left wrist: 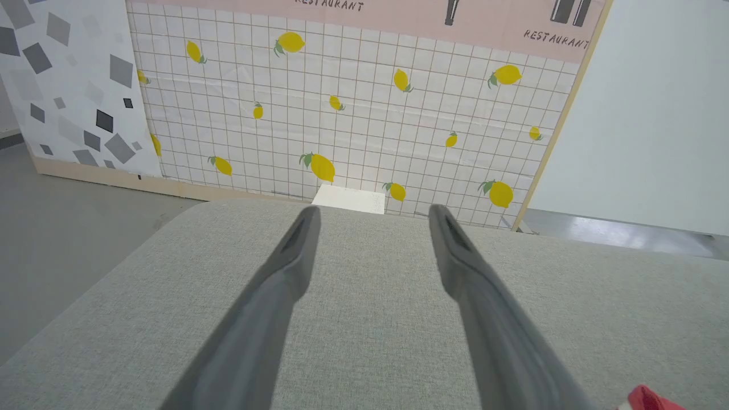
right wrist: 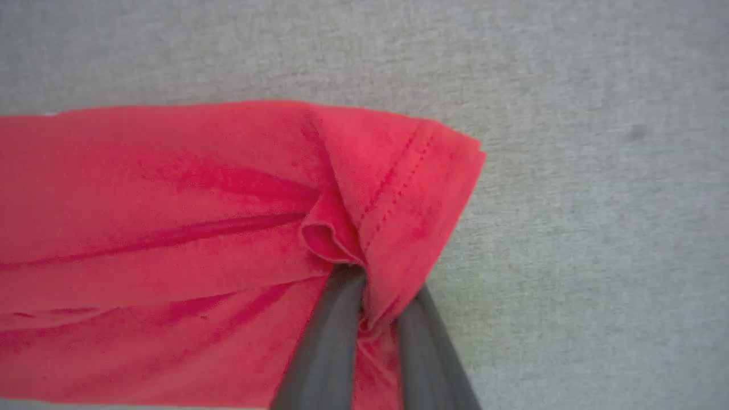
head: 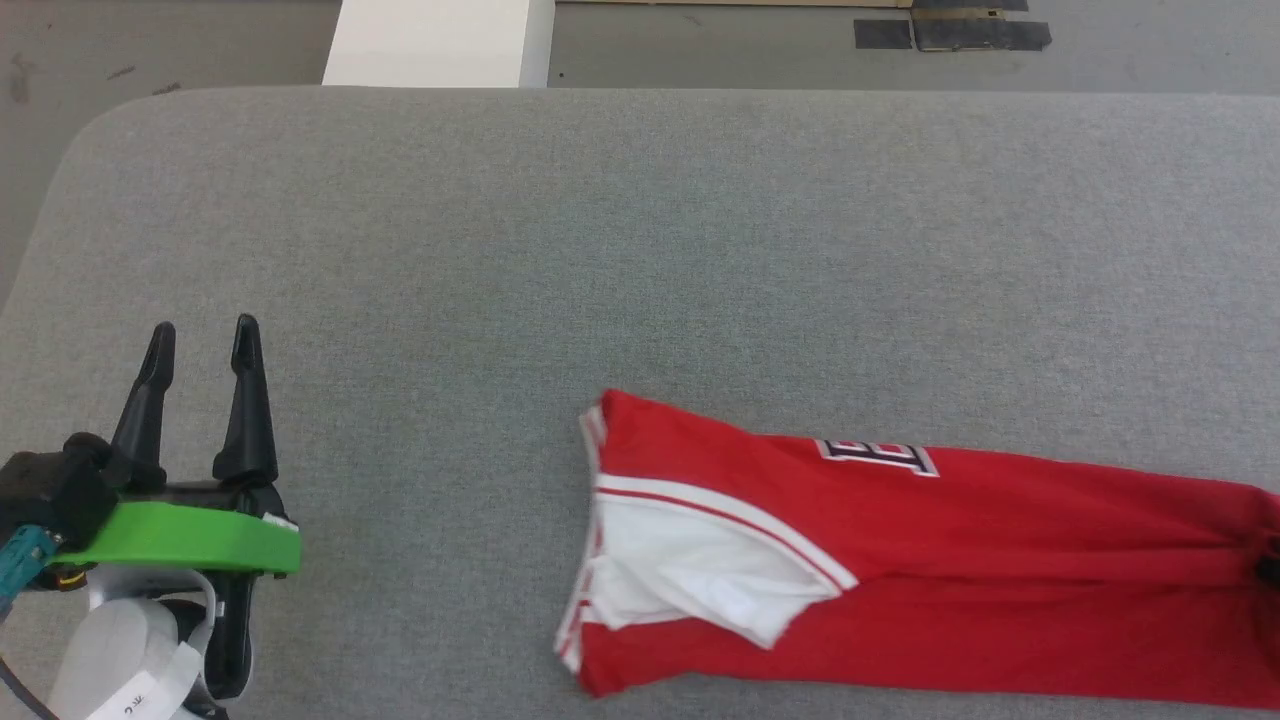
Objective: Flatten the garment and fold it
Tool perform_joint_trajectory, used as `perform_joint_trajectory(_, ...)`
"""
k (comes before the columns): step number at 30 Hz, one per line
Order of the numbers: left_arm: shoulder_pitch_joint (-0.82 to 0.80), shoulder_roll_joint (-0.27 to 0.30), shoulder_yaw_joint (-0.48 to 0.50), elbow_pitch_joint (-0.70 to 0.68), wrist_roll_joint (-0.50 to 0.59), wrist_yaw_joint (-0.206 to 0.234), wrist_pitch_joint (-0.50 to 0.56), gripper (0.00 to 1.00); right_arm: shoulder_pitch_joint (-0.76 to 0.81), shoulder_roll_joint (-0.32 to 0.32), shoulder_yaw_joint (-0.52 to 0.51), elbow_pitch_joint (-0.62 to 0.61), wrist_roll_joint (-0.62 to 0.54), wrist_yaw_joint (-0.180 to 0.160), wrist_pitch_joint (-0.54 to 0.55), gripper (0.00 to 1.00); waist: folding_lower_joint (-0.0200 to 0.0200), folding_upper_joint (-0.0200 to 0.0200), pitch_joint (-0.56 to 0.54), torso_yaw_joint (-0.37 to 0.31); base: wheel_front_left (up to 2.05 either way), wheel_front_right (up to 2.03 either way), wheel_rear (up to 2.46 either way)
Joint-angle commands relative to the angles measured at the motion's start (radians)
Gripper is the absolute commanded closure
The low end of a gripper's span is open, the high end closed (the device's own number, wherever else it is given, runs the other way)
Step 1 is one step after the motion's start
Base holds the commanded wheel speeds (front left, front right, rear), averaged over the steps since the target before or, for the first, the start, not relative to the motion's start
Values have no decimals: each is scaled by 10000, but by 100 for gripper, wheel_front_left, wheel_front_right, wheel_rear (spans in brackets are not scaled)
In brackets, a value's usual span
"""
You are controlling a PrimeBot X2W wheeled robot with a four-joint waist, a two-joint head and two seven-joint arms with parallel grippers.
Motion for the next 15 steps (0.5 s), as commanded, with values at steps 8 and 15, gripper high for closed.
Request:
perform_joint_trajectory(8,286,81,205,2,-4,-38,-45,0,80,-118,-917,-148,-1317,-21,312,100,0,0,-92,40,0,0,0)
perform_joint_trajectory(15,500,-3,155,81,-16,-19,-42,0,428,-418,371,-1608,-1278,-21,2028,100,0,0,-526,-52,0,0,0)
